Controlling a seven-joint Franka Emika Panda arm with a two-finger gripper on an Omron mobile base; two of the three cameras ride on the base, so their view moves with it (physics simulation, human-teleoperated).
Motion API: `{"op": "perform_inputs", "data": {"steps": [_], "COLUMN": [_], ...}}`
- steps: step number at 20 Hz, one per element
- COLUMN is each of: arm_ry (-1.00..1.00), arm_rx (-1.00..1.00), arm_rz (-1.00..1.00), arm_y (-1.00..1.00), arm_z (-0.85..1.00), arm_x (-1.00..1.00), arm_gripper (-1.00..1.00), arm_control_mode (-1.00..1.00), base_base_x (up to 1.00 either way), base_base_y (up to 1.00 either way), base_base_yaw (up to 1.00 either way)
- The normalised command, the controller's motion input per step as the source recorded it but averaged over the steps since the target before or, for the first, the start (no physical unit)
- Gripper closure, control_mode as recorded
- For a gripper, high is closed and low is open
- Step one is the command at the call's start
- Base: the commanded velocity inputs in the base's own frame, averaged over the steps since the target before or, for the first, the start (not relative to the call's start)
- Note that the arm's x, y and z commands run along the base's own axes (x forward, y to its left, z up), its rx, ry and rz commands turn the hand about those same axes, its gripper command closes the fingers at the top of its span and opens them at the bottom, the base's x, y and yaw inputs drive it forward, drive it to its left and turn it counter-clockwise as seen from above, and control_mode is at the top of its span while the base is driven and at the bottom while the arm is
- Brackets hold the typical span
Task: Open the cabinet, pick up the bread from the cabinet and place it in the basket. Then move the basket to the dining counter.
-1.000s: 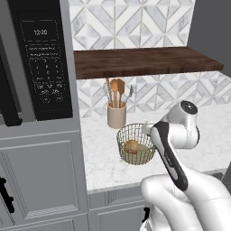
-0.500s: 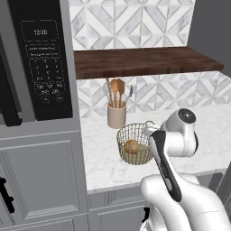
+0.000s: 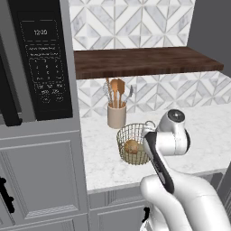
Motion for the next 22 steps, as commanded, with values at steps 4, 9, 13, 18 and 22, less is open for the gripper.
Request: {"op": "perform_inputs", "data": {"steps": [4,9,13,18,22], "arm_ry": [0.08,0.04,0.01,0.0,0.0], "arm_rx": [0.05,0.04,0.03,0.02,0.01], "arm_rz": [0.0,0.0,0.0,0.0,0.0], "arm_y": [-0.01,0.0,0.0,0.0,0.0], "arm_z": [-0.37,-0.53,-0.43,-0.37,-0.6], "arm_x": [0.35,0.05,0.02,0.0,0.0], "arm_gripper": [-1.0,-1.0,-1.0,-1.0,-1.0], "arm_control_mode": [-1.0,-1.0,-1.0,-1.0,-1.0], "base_base_x": [0.0,0.0,0.0,0.0,0.0], "base_base_y": [0.0,0.0,0.0,0.0,0.0], "base_base_yaw": [0.0,0.0,0.0,0.0,0.0]}}
